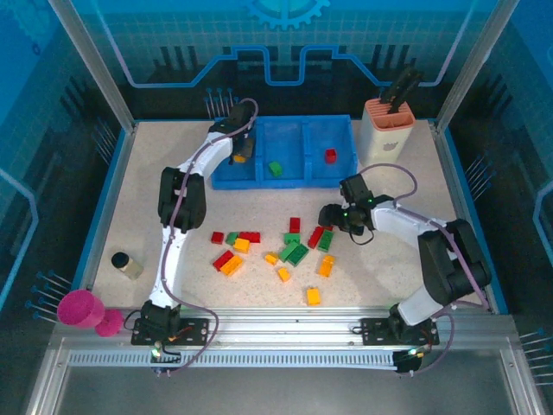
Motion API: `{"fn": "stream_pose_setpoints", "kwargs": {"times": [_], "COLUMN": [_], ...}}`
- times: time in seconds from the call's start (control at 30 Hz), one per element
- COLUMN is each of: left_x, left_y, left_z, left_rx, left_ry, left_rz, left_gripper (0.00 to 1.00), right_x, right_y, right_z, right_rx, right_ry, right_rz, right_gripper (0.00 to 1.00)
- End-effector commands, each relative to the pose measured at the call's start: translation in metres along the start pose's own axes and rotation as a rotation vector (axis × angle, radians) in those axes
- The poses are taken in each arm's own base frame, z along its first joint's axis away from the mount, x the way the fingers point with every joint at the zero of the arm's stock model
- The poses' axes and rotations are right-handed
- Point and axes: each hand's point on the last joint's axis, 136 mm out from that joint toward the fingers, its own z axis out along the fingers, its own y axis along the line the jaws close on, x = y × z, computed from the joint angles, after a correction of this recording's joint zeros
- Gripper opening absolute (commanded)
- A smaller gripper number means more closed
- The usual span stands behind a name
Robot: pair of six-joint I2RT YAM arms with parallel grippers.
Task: Sort the legos into containers by color
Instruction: Place the lego in the container, then pick up the lego from the center of the table.
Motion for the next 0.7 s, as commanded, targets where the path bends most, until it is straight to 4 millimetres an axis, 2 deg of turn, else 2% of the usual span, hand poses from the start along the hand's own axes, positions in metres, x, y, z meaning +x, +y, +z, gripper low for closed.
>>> {"fn": "stream_pose_setpoints", "kwargs": {"times": [0.0,0.1,0.27,0.53,0.67], "left_x": [-0.005,-0.012,-0.023,-0.038,-0.036], "left_y": [0.003,0.005,0.012,0.034,0.044], "left_z": [-0.012,-0.026,-0.062,-0.142,-0.188], "left_rx": [0.023,0.025,0.030,0.008,0.021], "left_ry": [-0.007,-0.030,-0.079,-0.188,-0.234], "left_rz": [-0.014,-0.018,-0.023,-0.023,-0.045], "left_gripper": [0.61,0.61,0.62,0.64,0.65], "right_x": [-0.016,-0.021,-0.021,-0.011,-0.009], "right_y": [0.013,0.015,0.013,0.003,-0.003], "right_z": [0.002,0.007,0.019,0.037,0.038], "right_rx": [-0.017,-0.002,0.038,0.140,0.176], "right_ry": [-0.020,-0.014,0.020,0.101,0.106], "right_rz": [-0.015,-0.021,-0.024,-0.009,-0.012], "right_gripper": [0.77,0.77,0.75,0.65,0.52]}}
